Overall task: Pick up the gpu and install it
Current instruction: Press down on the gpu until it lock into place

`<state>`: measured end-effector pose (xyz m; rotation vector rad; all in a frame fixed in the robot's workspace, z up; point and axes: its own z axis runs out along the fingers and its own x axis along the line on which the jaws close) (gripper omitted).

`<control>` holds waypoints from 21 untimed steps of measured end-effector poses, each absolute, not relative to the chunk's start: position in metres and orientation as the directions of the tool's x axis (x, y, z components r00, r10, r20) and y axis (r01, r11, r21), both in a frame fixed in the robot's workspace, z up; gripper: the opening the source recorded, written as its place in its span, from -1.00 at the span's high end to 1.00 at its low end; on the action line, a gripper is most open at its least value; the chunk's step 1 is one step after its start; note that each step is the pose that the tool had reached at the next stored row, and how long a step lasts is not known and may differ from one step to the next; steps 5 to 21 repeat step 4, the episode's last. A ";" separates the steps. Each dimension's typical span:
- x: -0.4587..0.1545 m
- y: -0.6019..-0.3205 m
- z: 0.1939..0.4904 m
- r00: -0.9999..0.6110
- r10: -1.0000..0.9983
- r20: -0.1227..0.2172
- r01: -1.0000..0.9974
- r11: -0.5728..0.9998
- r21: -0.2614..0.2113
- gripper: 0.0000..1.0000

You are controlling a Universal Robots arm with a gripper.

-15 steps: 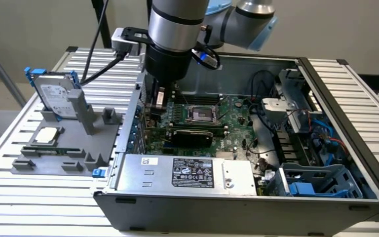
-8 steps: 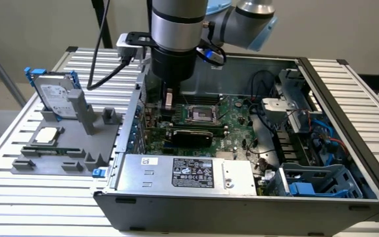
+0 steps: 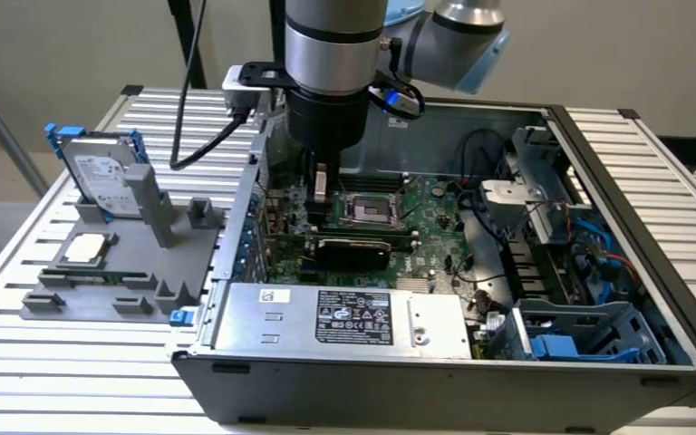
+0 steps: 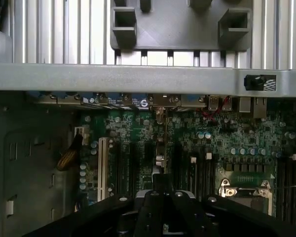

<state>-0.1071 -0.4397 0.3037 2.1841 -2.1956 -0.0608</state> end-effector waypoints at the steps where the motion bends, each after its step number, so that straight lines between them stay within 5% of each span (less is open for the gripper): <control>1: -0.107 -0.440 0.304 -0.005 -1.000 0.004 -0.998 0.005 0.059 0.79; 21: -0.107 -0.440 0.304 -0.005 -1.000 0.004 -0.998 0.005 0.059 0.79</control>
